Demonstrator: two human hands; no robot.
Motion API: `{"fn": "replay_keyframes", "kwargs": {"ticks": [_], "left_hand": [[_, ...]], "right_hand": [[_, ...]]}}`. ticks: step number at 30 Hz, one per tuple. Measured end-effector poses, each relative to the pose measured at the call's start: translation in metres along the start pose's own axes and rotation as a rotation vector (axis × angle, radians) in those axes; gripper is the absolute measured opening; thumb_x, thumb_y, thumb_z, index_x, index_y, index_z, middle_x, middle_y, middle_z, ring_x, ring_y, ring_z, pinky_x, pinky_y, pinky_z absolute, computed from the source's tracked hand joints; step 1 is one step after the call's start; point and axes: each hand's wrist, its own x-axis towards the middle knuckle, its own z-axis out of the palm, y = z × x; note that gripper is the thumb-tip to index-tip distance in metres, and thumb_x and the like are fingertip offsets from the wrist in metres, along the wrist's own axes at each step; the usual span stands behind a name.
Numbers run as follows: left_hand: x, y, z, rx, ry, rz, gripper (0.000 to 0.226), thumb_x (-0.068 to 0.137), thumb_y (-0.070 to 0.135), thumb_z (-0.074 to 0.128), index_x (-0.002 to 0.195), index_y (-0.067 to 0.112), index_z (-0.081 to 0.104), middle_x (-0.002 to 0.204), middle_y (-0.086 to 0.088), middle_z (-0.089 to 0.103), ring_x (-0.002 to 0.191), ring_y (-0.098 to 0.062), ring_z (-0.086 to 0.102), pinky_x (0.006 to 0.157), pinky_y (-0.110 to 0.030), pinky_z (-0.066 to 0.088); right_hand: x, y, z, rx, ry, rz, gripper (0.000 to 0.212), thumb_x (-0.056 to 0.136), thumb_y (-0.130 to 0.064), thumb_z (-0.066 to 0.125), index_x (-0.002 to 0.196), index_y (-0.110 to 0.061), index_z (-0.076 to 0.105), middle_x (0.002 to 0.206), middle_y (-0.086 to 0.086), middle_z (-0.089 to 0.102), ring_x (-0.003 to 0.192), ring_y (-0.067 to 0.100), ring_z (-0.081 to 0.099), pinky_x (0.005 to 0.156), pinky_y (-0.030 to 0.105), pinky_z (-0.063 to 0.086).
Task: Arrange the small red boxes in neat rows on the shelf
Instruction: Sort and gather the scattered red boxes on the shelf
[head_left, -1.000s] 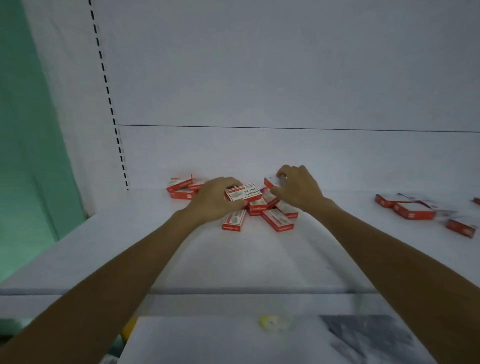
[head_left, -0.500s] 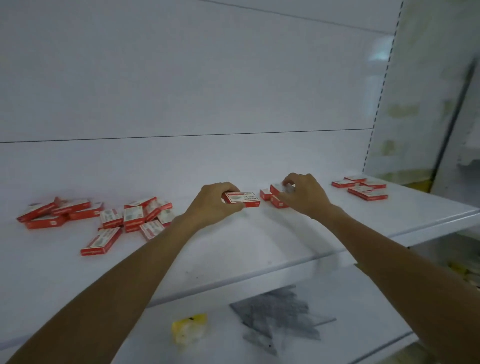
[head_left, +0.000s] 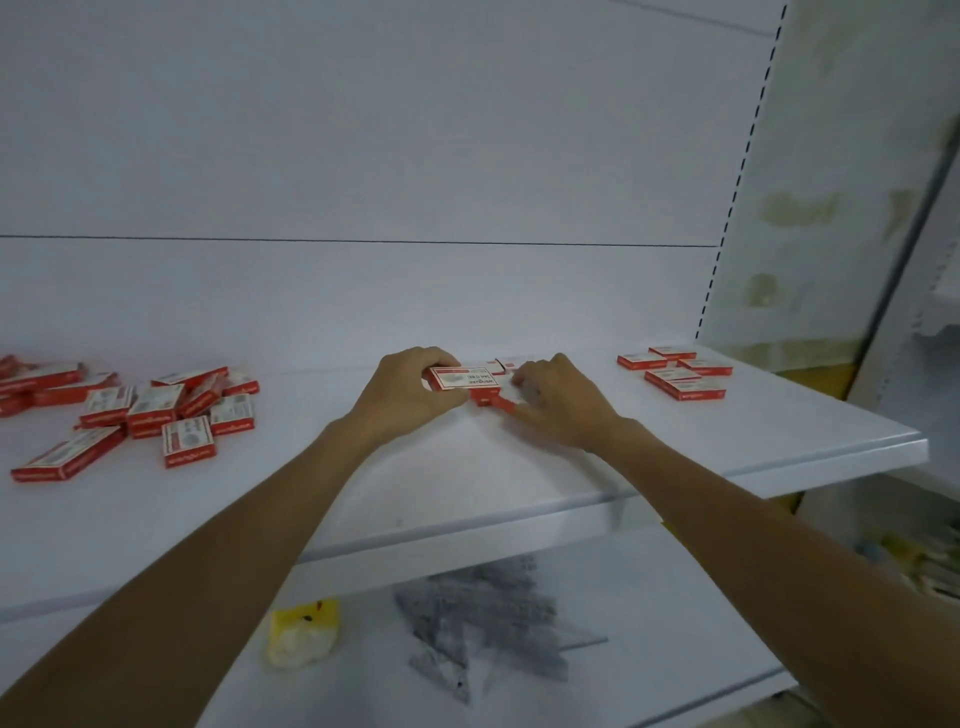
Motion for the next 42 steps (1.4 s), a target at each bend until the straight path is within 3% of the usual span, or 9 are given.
{"fn": "replay_keyframes", "kwargs": {"ticks": [3, 7, 10, 15, 22, 27, 34, 42], "left_hand": [[0.003, -0.004, -0.002, 0.016, 0.021, -0.01, 0.025, 0.075, 0.024, 0.072, 0.099, 0.025, 0.064, 0.093, 0.011, 0.061, 0.076, 0.005, 0.054, 0.06, -0.003, 0.04], [0.012, -0.006, -0.001, 0.04, 0.019, -0.009, 0.029, 0.076, 0.026, 0.072, 0.103, 0.022, 0.064, 0.099, 0.008, 0.062, 0.08, -0.002, 0.055, 0.062, -0.006, 0.039], [0.025, -0.004, 0.002, 0.02, 0.044, 0.0, 0.03, 0.076, 0.024, 0.072, 0.104, 0.021, 0.064, 0.105, 0.003, 0.065, 0.085, -0.006, 0.056, 0.062, -0.006, 0.038], [0.041, 0.011, 0.025, 0.002, 0.001, 0.02, 0.03, 0.077, 0.026, 0.071, 0.107, 0.024, 0.063, 0.104, 0.006, 0.061, 0.086, -0.006, 0.054, 0.062, -0.007, 0.038], [0.075, 0.067, 0.092, 0.019, -0.054, 0.078, 0.033, 0.079, 0.029, 0.068, 0.111, 0.024, 0.061, 0.099, 0.006, 0.054, 0.089, -0.01, 0.052, 0.066, -0.011, 0.037], [0.105, 0.131, 0.165, -0.008, -0.108, 0.133, 0.031, 0.081, 0.027, 0.066, 0.11, 0.02, 0.061, 0.105, -0.003, 0.06, 0.091, -0.014, 0.053, 0.08, -0.023, 0.039], [0.134, 0.212, 0.275, -0.023, -0.17, 0.15, 0.033, 0.084, 0.028, 0.062, 0.115, 0.018, 0.059, 0.113, -0.007, 0.059, 0.098, -0.018, 0.053, 0.082, -0.026, 0.039], [0.156, 0.251, 0.341, 0.032, -0.163, 0.158, 0.036, 0.085, 0.03, 0.062, 0.118, 0.018, 0.059, 0.114, -0.008, 0.06, 0.092, -0.015, 0.051, 0.077, -0.025, 0.036]], "right_hand": [[0.008, 0.0, 0.006, 0.021, -0.039, 0.001, 0.049, 0.08, -0.057, 0.056, 0.109, -0.018, 0.059, 0.105, 0.004, 0.062, 0.103, 0.021, 0.052, 0.081, 0.029, 0.042], [0.01, -0.004, 0.009, 0.106, -0.072, -0.011, 0.044, 0.076, -0.056, 0.059, 0.099, -0.019, 0.063, 0.096, 0.001, 0.065, 0.089, 0.021, 0.059, 0.078, 0.03, 0.047], [0.012, 0.001, 0.005, 0.101, -0.063, -0.028, 0.035, 0.077, -0.045, 0.062, 0.102, -0.02, 0.065, 0.104, 0.003, 0.063, 0.096, 0.021, 0.057, 0.075, 0.027, 0.04], [0.005, 0.033, -0.007, -0.066, 0.118, -0.006, 0.035, 0.088, -0.034, 0.052, 0.117, -0.015, 0.058, 0.118, 0.006, 0.061, 0.109, 0.021, 0.051, 0.086, 0.032, 0.04], [-0.024, 0.123, -0.046, -0.072, 0.175, 0.115, 0.032, 0.088, -0.027, 0.053, 0.117, -0.012, 0.058, 0.113, 0.005, 0.063, 0.105, 0.021, 0.054, 0.086, 0.033, 0.043], [-0.047, 0.212, -0.085, -0.093, 0.174, 0.178, 0.028, 0.088, -0.023, 0.053, 0.112, -0.011, 0.059, 0.108, 0.007, 0.065, 0.099, 0.023, 0.057, 0.081, 0.03, 0.045], [-0.083, 0.332, -0.133, -0.092, 0.183, 0.302, 0.031, 0.086, -0.02, 0.051, 0.116, -0.012, 0.058, 0.111, 0.004, 0.064, 0.098, 0.021, 0.058, 0.074, 0.026, 0.043], [-0.104, 0.401, -0.155, -0.075, 0.175, 0.279, 0.029, 0.087, -0.017, 0.05, 0.115, -0.012, 0.057, 0.109, 0.005, 0.064, 0.096, 0.021, 0.058, 0.078, 0.03, 0.047]]}}
